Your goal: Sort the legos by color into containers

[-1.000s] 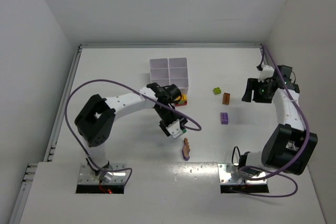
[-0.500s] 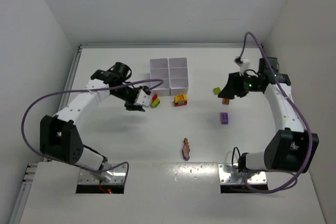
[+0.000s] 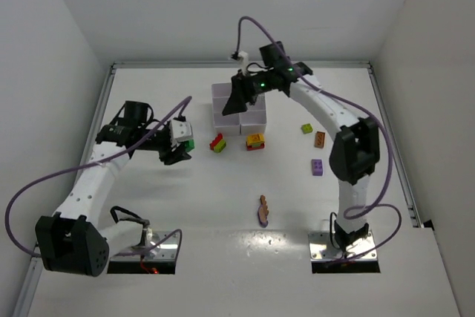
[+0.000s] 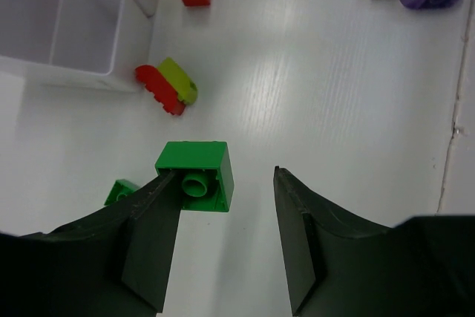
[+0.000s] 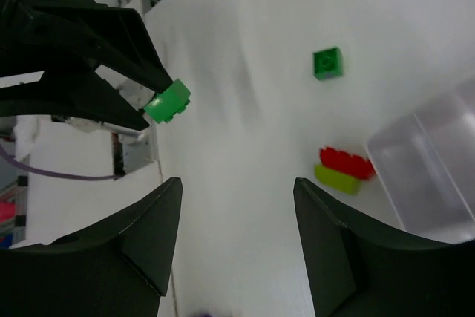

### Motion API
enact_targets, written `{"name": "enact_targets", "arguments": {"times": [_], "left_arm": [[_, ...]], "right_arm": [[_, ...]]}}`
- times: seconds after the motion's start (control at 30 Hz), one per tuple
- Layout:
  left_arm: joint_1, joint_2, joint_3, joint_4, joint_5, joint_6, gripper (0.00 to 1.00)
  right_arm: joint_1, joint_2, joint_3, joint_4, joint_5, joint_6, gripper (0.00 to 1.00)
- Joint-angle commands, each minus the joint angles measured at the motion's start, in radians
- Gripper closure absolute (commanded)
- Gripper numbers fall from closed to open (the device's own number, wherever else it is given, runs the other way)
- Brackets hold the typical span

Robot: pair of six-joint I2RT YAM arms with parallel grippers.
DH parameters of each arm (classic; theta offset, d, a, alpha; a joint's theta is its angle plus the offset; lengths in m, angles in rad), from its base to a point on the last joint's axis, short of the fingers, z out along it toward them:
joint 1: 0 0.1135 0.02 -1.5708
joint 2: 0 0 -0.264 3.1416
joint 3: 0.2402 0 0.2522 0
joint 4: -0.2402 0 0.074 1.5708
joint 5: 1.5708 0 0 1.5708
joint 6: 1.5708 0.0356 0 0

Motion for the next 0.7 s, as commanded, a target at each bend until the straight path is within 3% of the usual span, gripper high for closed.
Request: {"name": "enact_targets", "arguments": {"times": [0.0,0.1,0.27,0.37,0.67], "left_arm": [[0.078,-0.034,-0.012,0.065,0.108,-0.131,0.43],[0.134,-0.034,-0.012,0.065,0.156,-0.183,0.43],[0.190,0.016,-0.012,0.065,0.214,-0.207,0.43],[0.190,0.068,0.001,0.065,0.233,-0.218,0.43],[0.200,0.242,0.084,0.065,0.221,-0.194,0.43]], "right_arm": [[0.069,0.113,0.112,0.107,-0.068,0.072,0.38],[0.095,0.232,0.231,0.178,-0.149,0.131,0.38],[0.130,0.316,0.282,0.334,-0.189,0.242,0.38],[0.130,0.359,0.293,0.474,-0.238,0.348,0.38],[0.198,0.429,0.368,0.615,-0.314,0.434,0.39]]}}
